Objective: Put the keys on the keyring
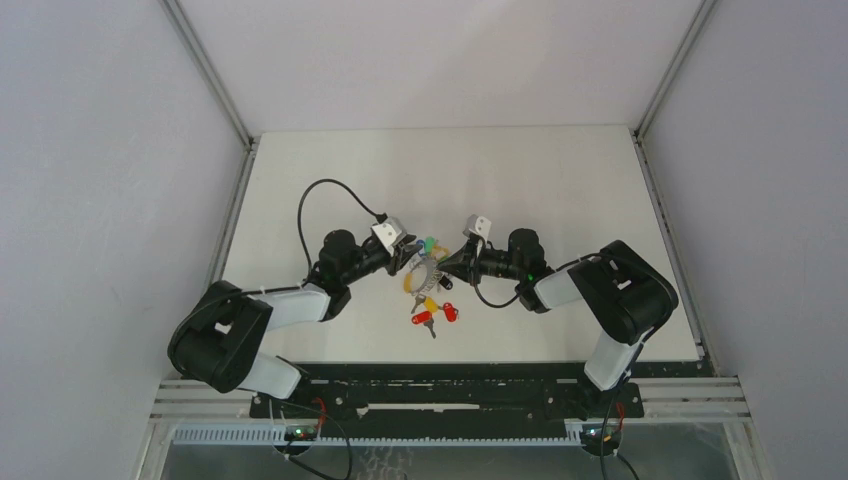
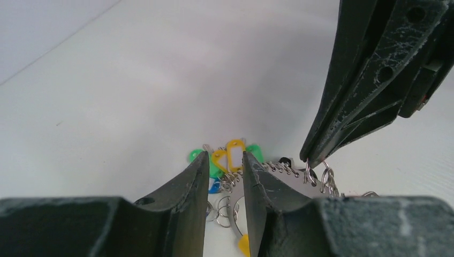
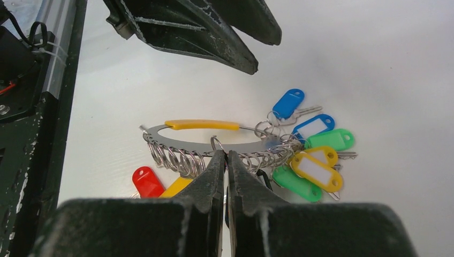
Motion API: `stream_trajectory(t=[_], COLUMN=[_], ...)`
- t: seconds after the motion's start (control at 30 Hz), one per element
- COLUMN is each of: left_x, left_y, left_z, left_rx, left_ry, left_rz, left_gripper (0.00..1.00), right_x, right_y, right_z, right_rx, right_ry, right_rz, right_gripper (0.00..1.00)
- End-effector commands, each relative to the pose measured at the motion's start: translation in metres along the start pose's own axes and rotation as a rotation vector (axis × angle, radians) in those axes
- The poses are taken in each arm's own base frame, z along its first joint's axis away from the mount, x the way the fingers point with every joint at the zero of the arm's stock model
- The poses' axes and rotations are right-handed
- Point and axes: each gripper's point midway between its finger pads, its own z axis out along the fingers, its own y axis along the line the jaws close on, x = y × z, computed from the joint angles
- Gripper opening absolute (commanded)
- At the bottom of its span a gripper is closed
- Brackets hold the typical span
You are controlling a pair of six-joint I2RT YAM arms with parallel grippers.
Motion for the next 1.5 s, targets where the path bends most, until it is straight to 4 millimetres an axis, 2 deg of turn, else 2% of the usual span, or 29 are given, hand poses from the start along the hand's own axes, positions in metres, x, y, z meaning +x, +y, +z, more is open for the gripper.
stream_trajectory(t=[0.0, 0.17, 0.27, 0.47, 0.87, 1.13, 1.47], left_x=[-0.025, -0.009, -0.002, 0.0, -0.005, 0.001, 0.003], left_y=[-0.007, -0.028, -0.034, -0.042, -0.042, -0.046, -0.045], left_z=[0.002, -0.002, -0.003, 0.0, 0.013, 0.016, 0.021], left_rx=[0.073, 0.197, 0.244, 0.308, 0.329, 0.35, 0.35], left_ry=[-0.074, -0.037, -0.003, 0.013, -0.008, 0.006, 0.013], left_rz=[0.073, 0.105, 0.117, 0.097, 0.052, 0.029, 0.019], left_gripper=[0.34, 0.34, 0.35, 0.35, 0.29, 0.28, 0.19], right_x=[-0.025, -0.027, -0.028, -0.029, -0.027, -0.029, -0.028], right_y=[0.002, 0.0, 0.0, 0.0, 0.002, 0.003, 0.006], right_z=[-0.001, -0.002, -0.002, -0.003, -0.001, 0.0, 0.0], right_rx=[-0.013, -0.01, -0.011, -0.013, -0.026, -0.031, -0.051], right_ry=[-0.062, -0.067, -0.068, -0.07, -0.074, -0.085, -0.085], right_rz=[-0.063, -0.069, -0.074, -0.085, -0.083, -0.085, -0.084], right_gripper=[0.0, 0.0, 0.0, 0.0, 0.0, 0.0, 0.0])
